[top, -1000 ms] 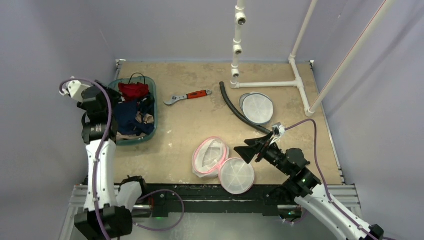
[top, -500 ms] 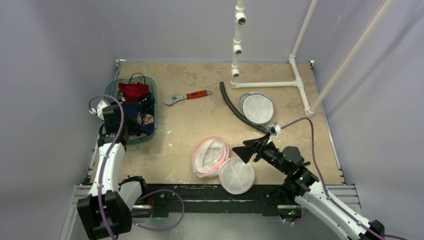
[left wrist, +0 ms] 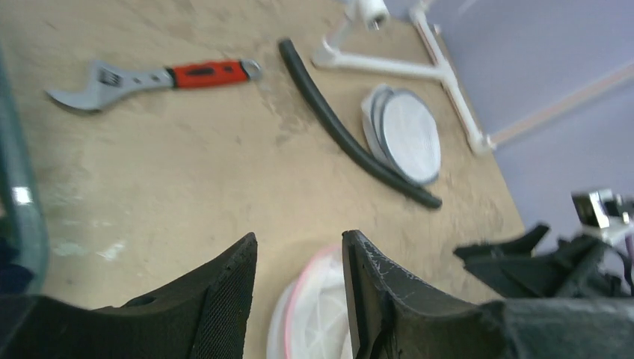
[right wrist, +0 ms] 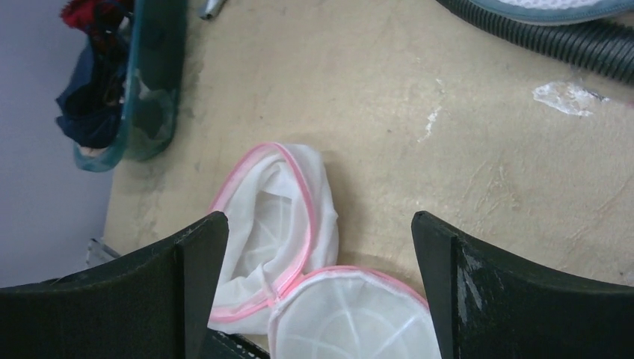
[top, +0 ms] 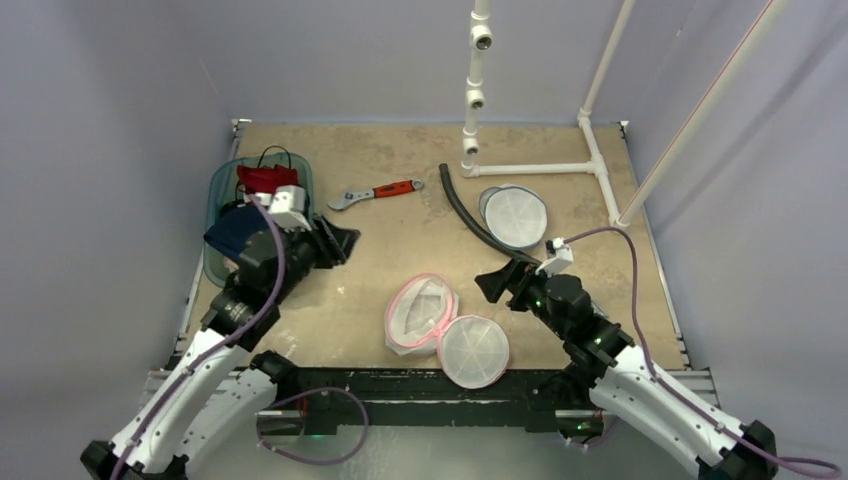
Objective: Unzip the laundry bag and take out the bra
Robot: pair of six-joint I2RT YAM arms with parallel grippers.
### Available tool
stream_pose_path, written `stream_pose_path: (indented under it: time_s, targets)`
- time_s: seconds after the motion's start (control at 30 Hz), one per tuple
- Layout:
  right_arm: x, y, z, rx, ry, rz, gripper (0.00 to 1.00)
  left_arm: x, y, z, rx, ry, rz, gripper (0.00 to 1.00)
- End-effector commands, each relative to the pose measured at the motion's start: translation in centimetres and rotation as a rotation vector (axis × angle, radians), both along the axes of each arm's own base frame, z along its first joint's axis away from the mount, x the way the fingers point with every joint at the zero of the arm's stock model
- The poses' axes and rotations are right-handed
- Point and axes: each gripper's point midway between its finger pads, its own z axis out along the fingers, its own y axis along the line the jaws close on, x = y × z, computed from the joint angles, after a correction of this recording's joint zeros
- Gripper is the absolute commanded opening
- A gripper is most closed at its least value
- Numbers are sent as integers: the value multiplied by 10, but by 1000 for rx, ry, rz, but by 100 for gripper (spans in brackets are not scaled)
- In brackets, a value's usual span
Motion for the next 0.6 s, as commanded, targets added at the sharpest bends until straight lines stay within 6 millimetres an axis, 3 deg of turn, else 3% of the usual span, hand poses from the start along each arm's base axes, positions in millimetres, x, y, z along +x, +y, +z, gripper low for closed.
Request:
stream_pose_path:
  time_s: [0.0, 0.1, 0.2, 0.4, 0.57]
  targets:
    - [8, 1, -8, -25, 75, -45, 94, -20, -44, -48, 123, 78, -147, 45]
    - [10, 5, -13, -41, 70, -20, 88, -30, -80, -76, 227, 143, -211, 47]
    - [2, 8, -32, -62, 156, 0, 85, -32, -105, -108, 324, 229, -251, 51]
    - [-20, -1, -61, -103, 315, -21, 88, -26, -116, -164, 431, 343, -271, 60]
    - [-27, 0, -71, -124, 368, -7, 89, -25, -115, -199, 456, 401, -277, 59]
